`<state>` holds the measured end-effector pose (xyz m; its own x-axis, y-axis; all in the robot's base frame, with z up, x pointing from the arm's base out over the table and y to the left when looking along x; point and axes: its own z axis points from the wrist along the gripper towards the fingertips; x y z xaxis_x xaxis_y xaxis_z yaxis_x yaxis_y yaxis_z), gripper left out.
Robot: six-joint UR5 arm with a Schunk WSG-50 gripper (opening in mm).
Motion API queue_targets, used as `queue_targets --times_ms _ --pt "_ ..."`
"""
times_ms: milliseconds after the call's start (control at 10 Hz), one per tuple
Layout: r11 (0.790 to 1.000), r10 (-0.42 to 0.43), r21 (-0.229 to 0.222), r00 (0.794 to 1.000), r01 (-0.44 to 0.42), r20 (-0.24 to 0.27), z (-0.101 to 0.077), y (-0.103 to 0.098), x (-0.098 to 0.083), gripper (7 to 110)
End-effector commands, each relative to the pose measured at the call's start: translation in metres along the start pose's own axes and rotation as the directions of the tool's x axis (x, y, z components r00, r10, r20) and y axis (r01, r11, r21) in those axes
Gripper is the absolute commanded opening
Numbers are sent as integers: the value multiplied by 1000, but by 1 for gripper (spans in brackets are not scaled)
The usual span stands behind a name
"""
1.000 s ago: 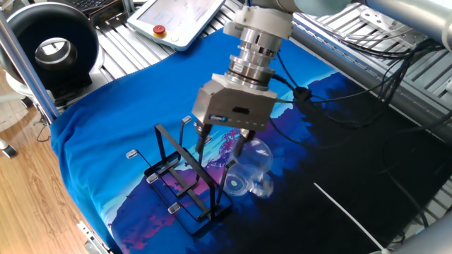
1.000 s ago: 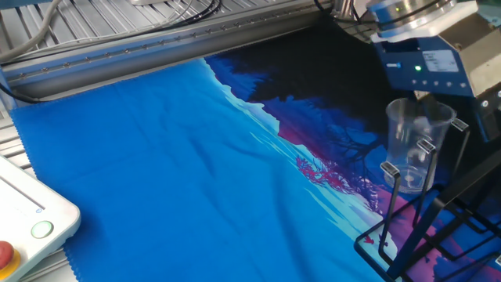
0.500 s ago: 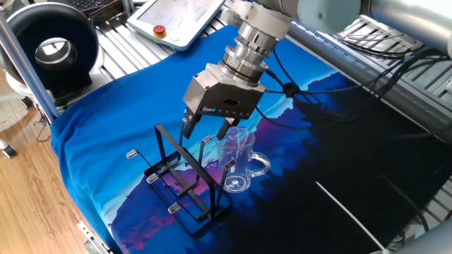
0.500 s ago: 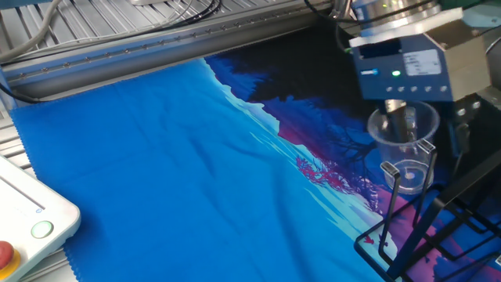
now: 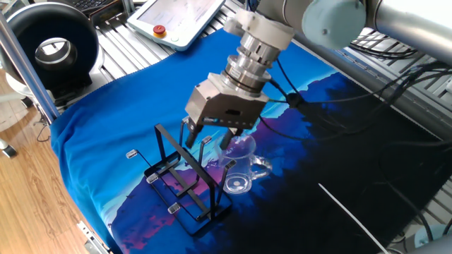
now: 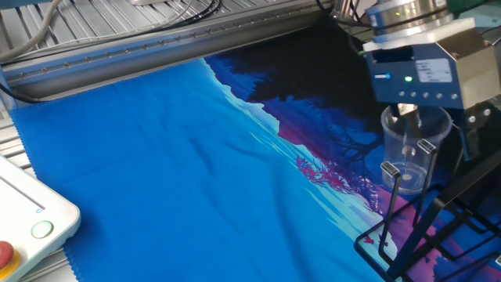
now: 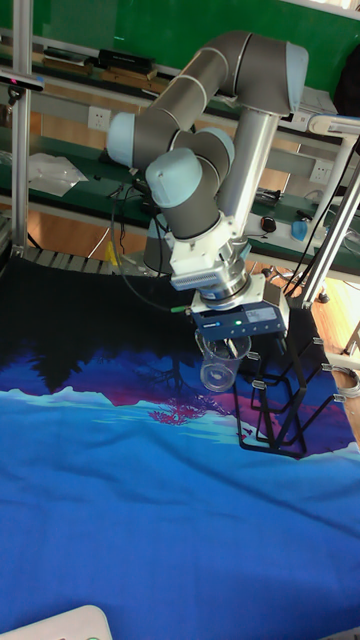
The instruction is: Take the cup off the cup rack
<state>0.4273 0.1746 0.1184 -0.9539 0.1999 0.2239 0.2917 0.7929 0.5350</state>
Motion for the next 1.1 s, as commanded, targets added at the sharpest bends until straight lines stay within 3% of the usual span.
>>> queue_targets --times_ms 0,300,600,700,800,1000 --pt "997 70 44 994 -67 -82 -4 -7 31 44" --pt "994 97 62 992 -92 -84 3 -14 41 44" --pt "997 67 -18 994 -69 -87 -7 9 21 44" --pt "998 35 -49 999 -37 -42 -10 16 4 44" --pt "998 18 -63 1000 -18 -10 -14 20 -9 66" --pt "998 -28 -54 996 32 79 -18 18 -39 66"
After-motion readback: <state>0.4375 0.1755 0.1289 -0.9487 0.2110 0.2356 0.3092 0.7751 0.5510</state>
